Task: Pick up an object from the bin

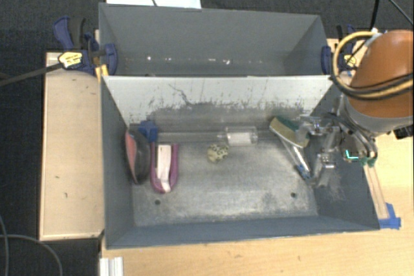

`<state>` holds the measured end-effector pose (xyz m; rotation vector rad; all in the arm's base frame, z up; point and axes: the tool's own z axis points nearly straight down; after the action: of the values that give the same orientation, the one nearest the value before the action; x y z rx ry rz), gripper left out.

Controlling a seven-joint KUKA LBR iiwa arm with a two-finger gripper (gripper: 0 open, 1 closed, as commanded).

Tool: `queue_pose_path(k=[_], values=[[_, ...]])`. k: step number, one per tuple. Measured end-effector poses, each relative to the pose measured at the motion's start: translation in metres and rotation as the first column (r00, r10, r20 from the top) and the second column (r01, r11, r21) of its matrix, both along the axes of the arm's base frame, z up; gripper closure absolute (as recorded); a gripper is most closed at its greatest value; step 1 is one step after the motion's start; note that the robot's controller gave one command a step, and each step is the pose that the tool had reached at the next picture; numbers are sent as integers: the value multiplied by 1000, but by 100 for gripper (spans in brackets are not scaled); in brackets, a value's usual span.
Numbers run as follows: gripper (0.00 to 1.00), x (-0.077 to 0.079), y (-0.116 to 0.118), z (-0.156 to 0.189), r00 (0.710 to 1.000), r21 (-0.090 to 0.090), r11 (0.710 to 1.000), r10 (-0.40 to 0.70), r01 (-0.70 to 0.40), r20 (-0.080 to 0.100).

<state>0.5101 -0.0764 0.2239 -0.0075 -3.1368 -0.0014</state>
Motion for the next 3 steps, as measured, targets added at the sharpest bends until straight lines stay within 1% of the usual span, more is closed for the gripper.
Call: queue_pose_path(k=[1,2,3], values=[[0,64,-43,-120,999,-2,999,-38,38,8],[0,80,-68,-147,960,1,960,-280,280,20],[100,81,-64,-145,961,7,961,-275,275,21]])
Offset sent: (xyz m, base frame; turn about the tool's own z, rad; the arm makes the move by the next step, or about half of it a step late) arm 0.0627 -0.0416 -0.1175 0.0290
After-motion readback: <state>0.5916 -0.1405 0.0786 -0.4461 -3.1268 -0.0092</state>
